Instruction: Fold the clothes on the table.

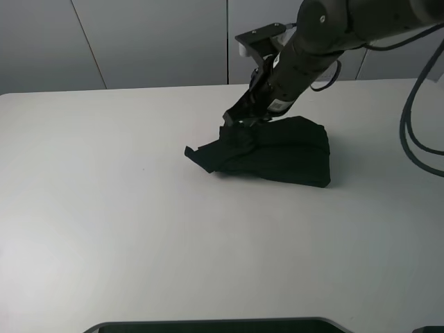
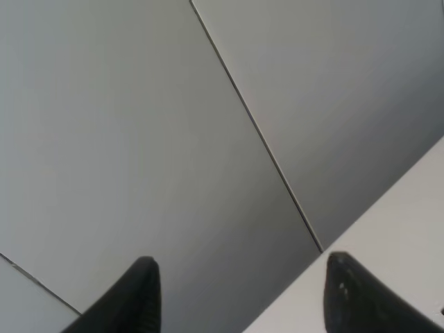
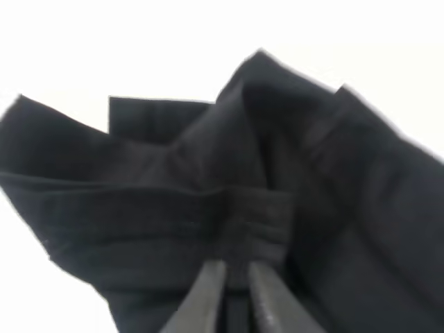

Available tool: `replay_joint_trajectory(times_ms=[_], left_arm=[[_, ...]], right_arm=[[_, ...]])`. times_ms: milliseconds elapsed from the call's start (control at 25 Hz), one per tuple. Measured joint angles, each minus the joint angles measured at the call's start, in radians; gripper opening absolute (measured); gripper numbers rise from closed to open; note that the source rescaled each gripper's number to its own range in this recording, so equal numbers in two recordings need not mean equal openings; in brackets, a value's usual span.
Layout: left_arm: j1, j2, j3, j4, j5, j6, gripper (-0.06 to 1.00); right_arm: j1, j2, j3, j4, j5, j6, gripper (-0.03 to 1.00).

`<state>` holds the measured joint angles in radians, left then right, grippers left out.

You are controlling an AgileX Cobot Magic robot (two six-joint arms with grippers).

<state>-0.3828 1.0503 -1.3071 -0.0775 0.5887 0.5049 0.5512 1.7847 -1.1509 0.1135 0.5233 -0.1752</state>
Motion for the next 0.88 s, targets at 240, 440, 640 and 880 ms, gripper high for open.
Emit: replay_joint_trajectory(times_ms=[240,440,640,880], left_arm=[[0.000,-0.135,0.000,0.010,-0.007,0.000,0.87],[0.000,-0.254,0.000,0.064,0.043,-0.029,0.96],[0.000,-0.365,0.000,0.157,0.136,-0.088,0.96],[0.000,-0.481,0.000,0.214,0.264,-0.169,0.96]], right_arm=[[0.000,-0.271,0.000,-0.055,0.088,0.007,0.87],[0.000,-0.489,0.000,-0.113,0.173,0.007,1.00],[0.000,-0.707,0.000,-0.237,0.288,0.007,1.00],[0.000,-0.976,0.000,-0.336,0.451,0.008,0.96]])
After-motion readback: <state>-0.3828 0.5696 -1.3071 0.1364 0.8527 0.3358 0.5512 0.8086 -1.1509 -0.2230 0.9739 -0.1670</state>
